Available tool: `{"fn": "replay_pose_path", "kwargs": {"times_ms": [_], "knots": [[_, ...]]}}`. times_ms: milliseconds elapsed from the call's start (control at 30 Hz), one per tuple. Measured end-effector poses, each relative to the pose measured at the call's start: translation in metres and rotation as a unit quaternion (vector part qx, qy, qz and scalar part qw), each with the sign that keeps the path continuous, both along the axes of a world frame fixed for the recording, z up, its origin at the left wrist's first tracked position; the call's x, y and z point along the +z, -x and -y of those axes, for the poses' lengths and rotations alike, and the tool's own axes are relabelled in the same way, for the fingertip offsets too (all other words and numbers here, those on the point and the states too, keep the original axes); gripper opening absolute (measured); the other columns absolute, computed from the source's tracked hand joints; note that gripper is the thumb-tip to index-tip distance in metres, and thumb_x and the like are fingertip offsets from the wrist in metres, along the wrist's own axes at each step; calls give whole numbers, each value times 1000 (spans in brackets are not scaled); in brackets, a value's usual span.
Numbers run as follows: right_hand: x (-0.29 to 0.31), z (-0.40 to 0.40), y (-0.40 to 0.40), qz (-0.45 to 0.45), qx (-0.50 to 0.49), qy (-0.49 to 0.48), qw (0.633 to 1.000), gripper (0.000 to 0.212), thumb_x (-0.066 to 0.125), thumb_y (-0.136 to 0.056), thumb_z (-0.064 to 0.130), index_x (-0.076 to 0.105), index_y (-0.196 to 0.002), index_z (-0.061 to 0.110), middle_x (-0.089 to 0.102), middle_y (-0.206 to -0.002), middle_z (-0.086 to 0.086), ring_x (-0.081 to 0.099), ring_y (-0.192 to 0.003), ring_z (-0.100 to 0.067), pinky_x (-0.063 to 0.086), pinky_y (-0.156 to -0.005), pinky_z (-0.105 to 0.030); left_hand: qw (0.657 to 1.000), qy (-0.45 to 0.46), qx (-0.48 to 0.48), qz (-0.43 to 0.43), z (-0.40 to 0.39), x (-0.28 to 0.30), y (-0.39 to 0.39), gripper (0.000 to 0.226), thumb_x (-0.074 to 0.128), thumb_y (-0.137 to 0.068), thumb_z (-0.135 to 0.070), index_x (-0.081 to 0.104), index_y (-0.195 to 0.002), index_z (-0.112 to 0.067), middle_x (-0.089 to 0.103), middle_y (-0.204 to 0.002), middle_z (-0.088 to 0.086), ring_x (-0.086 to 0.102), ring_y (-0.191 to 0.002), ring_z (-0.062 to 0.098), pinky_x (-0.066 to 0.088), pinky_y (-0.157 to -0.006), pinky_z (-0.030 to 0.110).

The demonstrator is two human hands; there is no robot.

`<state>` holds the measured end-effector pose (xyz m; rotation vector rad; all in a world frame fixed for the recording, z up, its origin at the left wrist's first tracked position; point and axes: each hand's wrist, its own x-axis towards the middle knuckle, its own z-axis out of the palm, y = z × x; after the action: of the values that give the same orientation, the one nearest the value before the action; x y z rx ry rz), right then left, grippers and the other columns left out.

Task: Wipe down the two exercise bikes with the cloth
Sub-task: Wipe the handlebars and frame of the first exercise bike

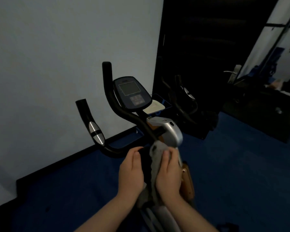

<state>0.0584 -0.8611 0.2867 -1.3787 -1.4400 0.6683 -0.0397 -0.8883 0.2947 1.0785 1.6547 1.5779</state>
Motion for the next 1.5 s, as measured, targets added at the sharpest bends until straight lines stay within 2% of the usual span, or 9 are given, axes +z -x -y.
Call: {"fn": "replay_pose_path", "kwargs": {"times_ms": [200,333,500,767,867,1067,1200,1367,1500], "knots": [[-6,21,12,13,-22,37,999,29,22,-86,65,40,-105,56,60,-91,25,59,-83,11,46,-68,-16,999,14,-44,-6,2,2,7,28,34,-103,-29,61,-109,-35,67,-98,-18,61,-91,-6,45,-74,12],[21,-13,-16,189,79,-3,979,31,21,-98,52,45,-85,36,53,-67,13,54,-61,-4,35,-52,-24,995,8,-96,26,5,4,9,27,34,-101,-41,60,-107,-38,67,-101,-18,61,-93,-6,47,-76,13],[32,-33,-30,332,152,-86,927,29,27,-99,55,52,-105,41,54,-76,23,50,-67,1,32,-55,-19,982,-10,-173,81,14,2,19,40,45,-85,-61,56,-117,-40,65,-109,-23,60,-103,-6,48,-84,17],[83,-73,-30,584,338,-168,719,53,7,-91,65,45,-105,30,60,-88,8,58,-73,-15,27,-50,-26,982,11,-184,47,18,-7,25,56,77,-79,-28,48,-124,-42,63,-116,-21,57,-107,-10,45,-85,7],[94,-81,-22,583,379,-166,699,53,9,-90,66,46,-108,33,59,-98,10,57,-81,-11,22,-51,-19,983,16,-175,49,16,-8,27,57,78,-77,-24,48,-121,-44,62,-118,-20,57,-108,-7,46,-90,13],[67,-64,-3,489,355,-114,788,50,24,-84,80,39,-78,33,52,-73,9,51,-68,-3,29,-54,-26,983,14,-176,48,16,-6,30,68,79,-70,-27,48,-131,-32,64,-118,-16,60,-107,-4,48,-92,17],[63,-68,-12,368,395,-39,841,34,51,-82,71,53,-86,38,59,-85,11,58,-81,-2,50,-71,-37,983,13,-166,79,17,-6,28,65,81,-71,-20,50,-125,-38,63,-117,-25,58,-109,-7,45,-91,13],[81,-92,-30,326,570,80,750,36,64,-92,32,51,-125,31,58,-115,11,57,-108,-4,49,-94,-36,981,8,-166,102,18,-3,27,70,81,-66,-25,52,-129,-28,64,-122,-13,59,-116,4,48,-102,30],[83,-98,-7,446,588,-11,675,20,42,-99,44,44,-114,30,54,-105,10,55,-94,-6,48,-86,-39,987,-6,-131,96,21,-6,13,55,72,-75,-28,51,-126,-30,64,-119,-11,60,-112,6,49,-96,27]]}}
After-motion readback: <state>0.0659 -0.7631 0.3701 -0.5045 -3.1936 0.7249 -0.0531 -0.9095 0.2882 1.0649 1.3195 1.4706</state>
